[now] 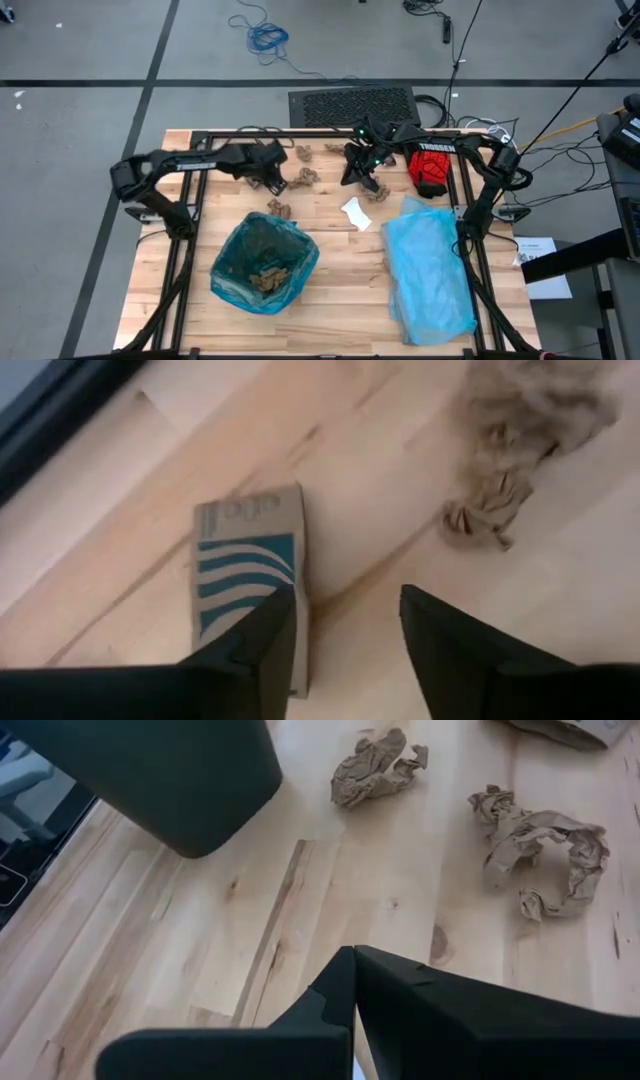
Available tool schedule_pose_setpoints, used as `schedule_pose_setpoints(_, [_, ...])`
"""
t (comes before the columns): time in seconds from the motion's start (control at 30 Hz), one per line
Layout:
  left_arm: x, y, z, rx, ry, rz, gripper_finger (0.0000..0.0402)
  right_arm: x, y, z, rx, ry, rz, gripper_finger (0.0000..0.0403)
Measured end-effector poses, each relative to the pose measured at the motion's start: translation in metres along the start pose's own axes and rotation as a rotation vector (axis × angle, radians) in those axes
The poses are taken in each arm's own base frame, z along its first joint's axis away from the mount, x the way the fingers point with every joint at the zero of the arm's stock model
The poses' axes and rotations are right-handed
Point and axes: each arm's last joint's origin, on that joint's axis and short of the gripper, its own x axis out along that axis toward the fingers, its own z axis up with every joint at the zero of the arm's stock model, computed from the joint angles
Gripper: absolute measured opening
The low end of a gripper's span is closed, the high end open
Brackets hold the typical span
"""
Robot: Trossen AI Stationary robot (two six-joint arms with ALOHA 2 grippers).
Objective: Place trash/remove bag and relplace
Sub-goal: Put the cardboard piece into the trash bin
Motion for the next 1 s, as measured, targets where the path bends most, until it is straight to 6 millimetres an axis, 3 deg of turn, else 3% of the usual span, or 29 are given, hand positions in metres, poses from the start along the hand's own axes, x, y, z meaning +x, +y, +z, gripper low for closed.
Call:
schedule_pose_setpoints(0.27, [0.027,-0.015,-0.006,0.059,0.048,0.149,0.0214,0.000,0.000,0.000,-0.002,0.000,0.000,0.0000])
schedule_pose_setpoints(0.73, [0.065,-0.008,-0.010,0.086,0.118,0.366,0.0212,0.000,0.000,0.000,-0.002,0.000,0.000,0.0000])
schedule_pose_setpoints(0.87, [0.069,-0.003,-0.009,0.072,0.134,0.379,0.0168,0.000,0.000,0.000,-0.002,-0.001,0.000,0.0000])
schedule_pose_setpoints(1.0, [0.069,-0.002,-0.009,0.079,0.138,0.381,0.0062,0.000,0.000,0.000,-0.001,-0.001,0.000,0.0000])
